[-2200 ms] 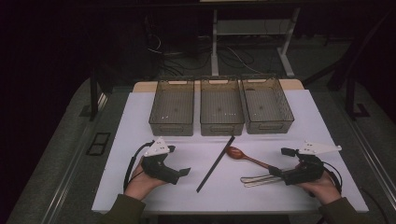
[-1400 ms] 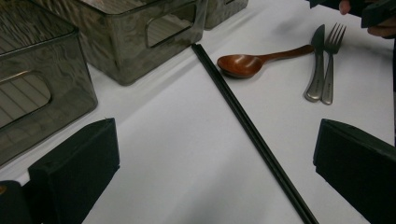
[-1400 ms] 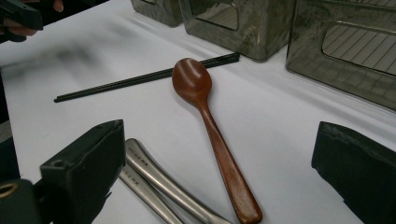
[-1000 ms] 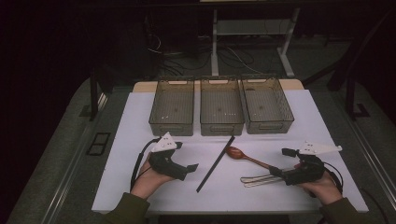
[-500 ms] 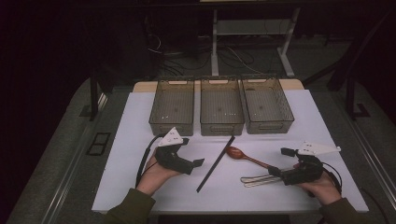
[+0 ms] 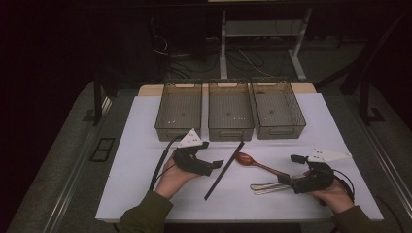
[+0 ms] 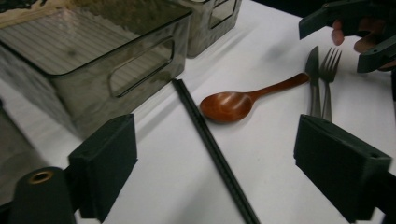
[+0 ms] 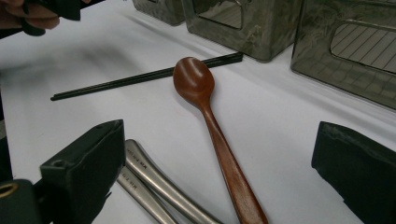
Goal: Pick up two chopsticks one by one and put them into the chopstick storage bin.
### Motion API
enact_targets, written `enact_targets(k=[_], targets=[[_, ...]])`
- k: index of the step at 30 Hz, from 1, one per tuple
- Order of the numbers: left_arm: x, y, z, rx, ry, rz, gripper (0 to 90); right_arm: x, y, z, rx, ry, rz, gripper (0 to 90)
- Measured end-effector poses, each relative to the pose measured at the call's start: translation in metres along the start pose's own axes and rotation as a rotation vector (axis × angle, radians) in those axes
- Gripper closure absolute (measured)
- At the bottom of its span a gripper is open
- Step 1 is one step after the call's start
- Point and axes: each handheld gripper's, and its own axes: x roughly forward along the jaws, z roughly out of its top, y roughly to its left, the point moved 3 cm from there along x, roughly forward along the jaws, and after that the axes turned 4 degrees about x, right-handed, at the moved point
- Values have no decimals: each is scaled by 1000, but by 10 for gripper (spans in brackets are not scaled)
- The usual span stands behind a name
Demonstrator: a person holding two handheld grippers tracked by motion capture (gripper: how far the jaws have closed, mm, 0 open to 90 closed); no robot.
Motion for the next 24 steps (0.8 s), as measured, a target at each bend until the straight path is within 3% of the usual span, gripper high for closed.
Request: enact_targets(k=[7, 11, 16, 24], targets=[[11, -7, -7, 34, 63, -11, 224, 0, 1, 0, -5, -5, 8, 24], [14, -12, -9, 48, 74, -17, 352, 1, 2, 0, -18, -3, 11, 24], [17, -13, -12, 52, 97, -29, 450, 1, 3, 0, -22, 4, 12, 24], [23, -15, -21, 37, 169, -41, 662, 1, 5, -1, -34, 4, 15, 24]])
